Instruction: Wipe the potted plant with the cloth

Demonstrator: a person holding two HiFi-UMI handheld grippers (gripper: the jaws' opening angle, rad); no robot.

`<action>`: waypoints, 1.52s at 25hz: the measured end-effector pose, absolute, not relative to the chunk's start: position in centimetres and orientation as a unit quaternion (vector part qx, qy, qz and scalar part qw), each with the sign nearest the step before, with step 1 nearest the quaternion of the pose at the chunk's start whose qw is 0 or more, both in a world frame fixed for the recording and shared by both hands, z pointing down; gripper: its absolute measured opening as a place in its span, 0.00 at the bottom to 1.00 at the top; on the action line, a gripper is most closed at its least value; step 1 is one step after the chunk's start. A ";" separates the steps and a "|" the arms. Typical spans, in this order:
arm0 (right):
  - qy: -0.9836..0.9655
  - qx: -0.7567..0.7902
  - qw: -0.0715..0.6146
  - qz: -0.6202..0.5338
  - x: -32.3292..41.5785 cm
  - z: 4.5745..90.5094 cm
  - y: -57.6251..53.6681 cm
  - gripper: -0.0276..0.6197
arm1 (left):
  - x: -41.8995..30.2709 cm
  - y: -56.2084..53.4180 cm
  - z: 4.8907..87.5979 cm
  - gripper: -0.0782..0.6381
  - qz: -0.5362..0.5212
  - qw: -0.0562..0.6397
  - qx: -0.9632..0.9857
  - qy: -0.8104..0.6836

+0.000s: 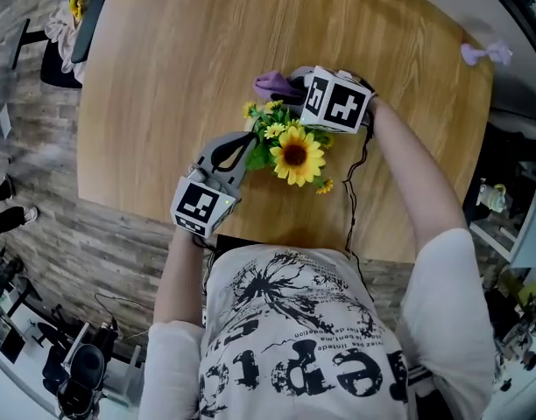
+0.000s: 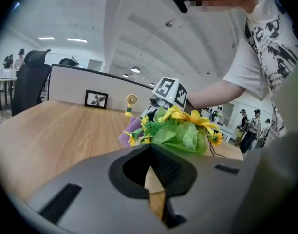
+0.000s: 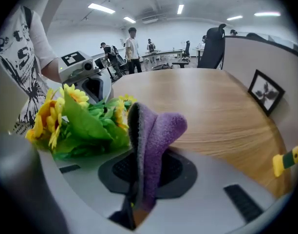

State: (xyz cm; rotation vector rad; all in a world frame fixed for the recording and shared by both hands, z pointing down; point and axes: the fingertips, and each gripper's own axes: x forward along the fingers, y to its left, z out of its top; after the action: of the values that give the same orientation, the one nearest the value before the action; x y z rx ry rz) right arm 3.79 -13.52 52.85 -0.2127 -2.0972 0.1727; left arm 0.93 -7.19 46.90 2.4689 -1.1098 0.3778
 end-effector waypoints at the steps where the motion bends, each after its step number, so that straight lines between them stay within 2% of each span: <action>1: -0.861 -0.091 0.496 0.068 4.0 53.0 -13.4 0.15 | 0.9 -7.2 46.9 0.11 0.135 0.203 0.884 -0.399; 9: -0.828 -0.142 0.542 0.035 6.6 53.5 -12.4 0.15 | 0.8 -7.2 47.0 0.11 0.119 0.214 0.876 -0.416; 22: -0.846 -0.077 0.519 0.093 10.1 53.9 -10.7 0.15 | 0.7 -7.2 47.2 0.11 0.129 0.204 0.876 -0.417; 30: -0.835 -0.059 0.533 0.122 13.5 53.8 -8.6 0.15 | 0.7 -7.2 47.3 0.11 0.137 0.195 0.873 -0.425; 38: -0.844 0.102 0.523 0.068 16.4 51.4 -13.0 0.15 | 0.4 -7.4 47.3 0.11 0.114 0.216 0.861 -0.447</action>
State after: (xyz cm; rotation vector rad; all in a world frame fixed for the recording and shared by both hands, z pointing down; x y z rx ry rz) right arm 16.38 -12.96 51.36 0.2432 -2.0208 0.1617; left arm 0.41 -7.35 47.28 2.3849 -1.2388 0.3164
